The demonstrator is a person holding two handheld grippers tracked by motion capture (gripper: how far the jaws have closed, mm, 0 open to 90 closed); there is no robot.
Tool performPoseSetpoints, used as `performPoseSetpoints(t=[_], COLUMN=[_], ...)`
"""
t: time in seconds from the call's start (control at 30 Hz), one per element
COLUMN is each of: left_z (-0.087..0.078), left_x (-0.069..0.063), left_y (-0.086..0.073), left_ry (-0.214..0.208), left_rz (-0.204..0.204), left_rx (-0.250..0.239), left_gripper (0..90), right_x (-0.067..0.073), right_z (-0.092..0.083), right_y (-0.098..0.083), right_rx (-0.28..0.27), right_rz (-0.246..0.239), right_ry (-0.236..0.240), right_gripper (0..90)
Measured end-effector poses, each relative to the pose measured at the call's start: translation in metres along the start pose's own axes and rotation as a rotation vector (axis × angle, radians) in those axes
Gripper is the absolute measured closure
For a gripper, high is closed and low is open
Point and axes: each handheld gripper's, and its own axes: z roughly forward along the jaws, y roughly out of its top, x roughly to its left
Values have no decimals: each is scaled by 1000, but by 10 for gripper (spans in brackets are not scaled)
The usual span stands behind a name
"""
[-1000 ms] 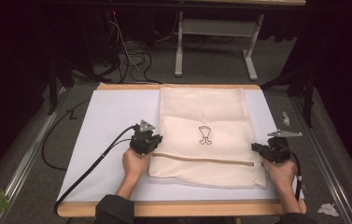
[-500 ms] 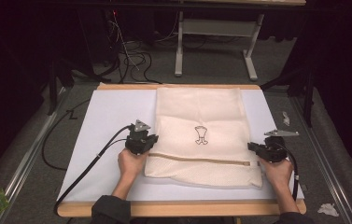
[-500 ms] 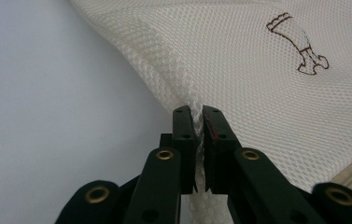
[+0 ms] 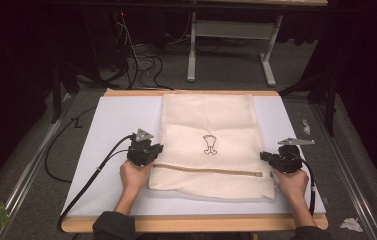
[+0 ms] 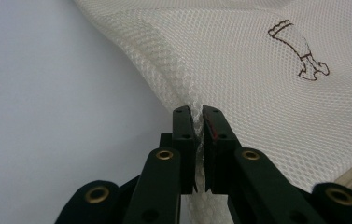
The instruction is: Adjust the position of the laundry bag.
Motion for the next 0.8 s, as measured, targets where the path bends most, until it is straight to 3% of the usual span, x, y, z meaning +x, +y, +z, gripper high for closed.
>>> performPoseSetpoints(t=[0.8], left_z=[-19], left_x=[24], left_y=[-15], left_ry=[39], left_rz=[-37], left_rx=[-9], left_gripper=[843], right_x=[22], right_z=[15], right_y=[8], right_rx=[-10], right_rz=[-21], right_ry=[55], right_gripper=[879])
